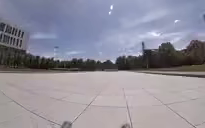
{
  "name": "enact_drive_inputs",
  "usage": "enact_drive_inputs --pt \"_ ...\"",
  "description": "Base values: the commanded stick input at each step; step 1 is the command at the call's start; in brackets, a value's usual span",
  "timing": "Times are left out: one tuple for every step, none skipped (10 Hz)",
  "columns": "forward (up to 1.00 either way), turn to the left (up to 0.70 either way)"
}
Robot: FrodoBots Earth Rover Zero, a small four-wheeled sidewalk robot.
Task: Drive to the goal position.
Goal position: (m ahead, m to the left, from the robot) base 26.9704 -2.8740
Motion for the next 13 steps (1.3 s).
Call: enact_drive_inputs --pt "0.70 0.00" --pt "0.70 0.00" --pt "0.70 0.00" --pt "0.70 0.00" --pt "0.70 0.00" --pt "0.70 -0.11" --pt "0.70 -0.16" --pt "0.70 0.00" --pt "0.70 0.00" --pt "0.70 0.00" --pt "0.70 0.00" --pt "0.70 0.00" --pt "0.70 0.00"
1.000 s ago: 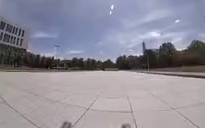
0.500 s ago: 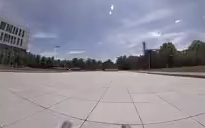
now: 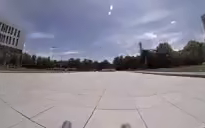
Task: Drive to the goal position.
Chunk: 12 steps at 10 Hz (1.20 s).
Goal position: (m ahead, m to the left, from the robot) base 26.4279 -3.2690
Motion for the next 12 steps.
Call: enact_drive_inputs --pt "0.70 0.00" --pt "0.70 0.00" --pt "0.70 0.00" --pt "0.70 0.00" --pt "0.70 0.00" --pt "0.70 0.00" --pt "0.70 0.00" --pt "0.70 0.00" --pt "0.70 0.00" --pt "0.70 -0.09" --pt "0.70 -0.24" --pt "0.70 -0.28"
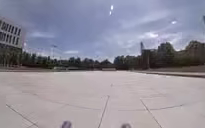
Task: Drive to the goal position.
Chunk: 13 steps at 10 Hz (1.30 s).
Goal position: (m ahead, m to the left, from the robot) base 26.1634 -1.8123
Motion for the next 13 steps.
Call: enact_drive_inputs --pt "0.70 -0.18" --pt "0.70 -0.02" --pt "0.70 0.00" --pt "0.70 0.00" --pt "0.70 0.00" --pt "0.70 0.00" --pt "0.70 0.00" --pt "0.70 0.00" --pt "0.70 0.00" --pt "0.70 0.00" --pt "0.70 0.00" --pt "0.70 0.00" --pt "0.70 0.00"
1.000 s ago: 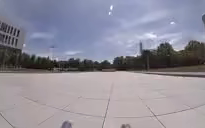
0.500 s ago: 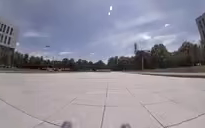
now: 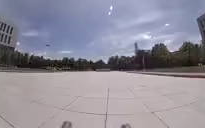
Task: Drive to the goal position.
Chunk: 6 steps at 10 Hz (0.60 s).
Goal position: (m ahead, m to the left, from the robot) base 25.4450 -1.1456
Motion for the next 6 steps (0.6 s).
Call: enact_drive_inputs --pt "0.70 0.00" --pt "0.70 0.00" --pt "0.70 0.00" --pt "0.70 0.00" --pt "0.70 0.00" --pt "0.70 0.00"
